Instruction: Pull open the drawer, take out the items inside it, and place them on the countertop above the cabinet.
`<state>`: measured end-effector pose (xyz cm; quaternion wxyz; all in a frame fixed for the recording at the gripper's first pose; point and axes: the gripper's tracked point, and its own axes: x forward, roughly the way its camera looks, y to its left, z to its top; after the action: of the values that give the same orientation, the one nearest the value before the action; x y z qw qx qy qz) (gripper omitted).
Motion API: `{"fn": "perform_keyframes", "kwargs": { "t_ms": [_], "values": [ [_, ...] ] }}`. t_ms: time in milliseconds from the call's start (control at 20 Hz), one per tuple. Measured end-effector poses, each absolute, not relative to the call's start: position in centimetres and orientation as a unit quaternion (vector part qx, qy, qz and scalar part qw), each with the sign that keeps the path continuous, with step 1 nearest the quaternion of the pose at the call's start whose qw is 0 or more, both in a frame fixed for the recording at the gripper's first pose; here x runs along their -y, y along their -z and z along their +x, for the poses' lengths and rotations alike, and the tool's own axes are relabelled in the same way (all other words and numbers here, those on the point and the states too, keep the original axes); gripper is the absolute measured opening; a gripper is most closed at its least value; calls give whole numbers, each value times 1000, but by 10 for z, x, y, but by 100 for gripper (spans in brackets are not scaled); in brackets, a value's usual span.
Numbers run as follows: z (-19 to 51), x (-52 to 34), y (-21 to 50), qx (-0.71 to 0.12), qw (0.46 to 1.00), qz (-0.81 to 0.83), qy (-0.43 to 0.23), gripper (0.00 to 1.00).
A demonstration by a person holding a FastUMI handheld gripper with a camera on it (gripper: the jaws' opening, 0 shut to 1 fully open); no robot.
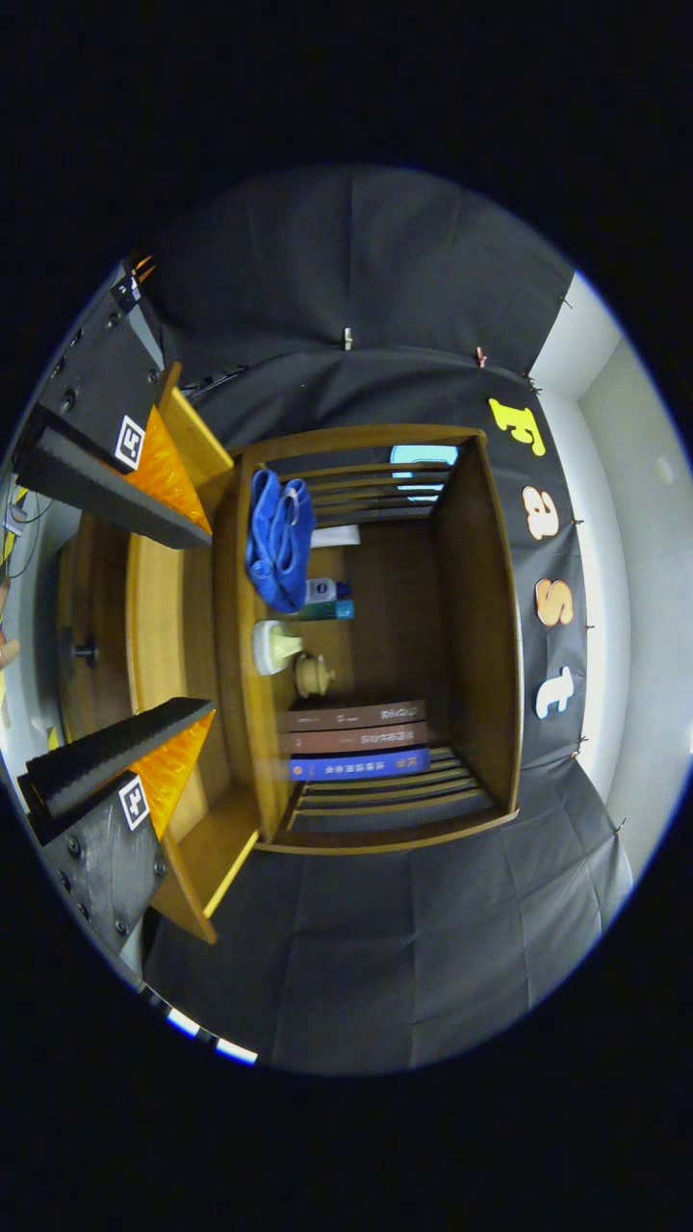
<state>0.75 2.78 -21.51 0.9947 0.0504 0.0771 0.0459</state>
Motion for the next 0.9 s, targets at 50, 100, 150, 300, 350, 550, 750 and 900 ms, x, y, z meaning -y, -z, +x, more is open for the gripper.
{"fn": "perform_keyframes", "kwargs": {
  "t_ms": [50, 100, 150, 300, 350, 550, 750, 900],
  "values": [
    [3, -26, 227, -83, 994, 56, -43, 99],
    [-2, -23, 238, -90, 994, 58, -39, 99],
    [-5, -21, 248, -96, 993, 59, -35, 99],
    [-6, -20, 270, -104, 993, 55, -31, 99],
    [-5, -20, 278, -108, 992, 54, -30, 99],
    [5, -22, 304, -123, 991, 49, -27, 100],
    [19, -18, 317, -134, 990, 48, -20, 100],
    [18, -18, 318, -129, 990, 52, -19, 99]
  ]
}}
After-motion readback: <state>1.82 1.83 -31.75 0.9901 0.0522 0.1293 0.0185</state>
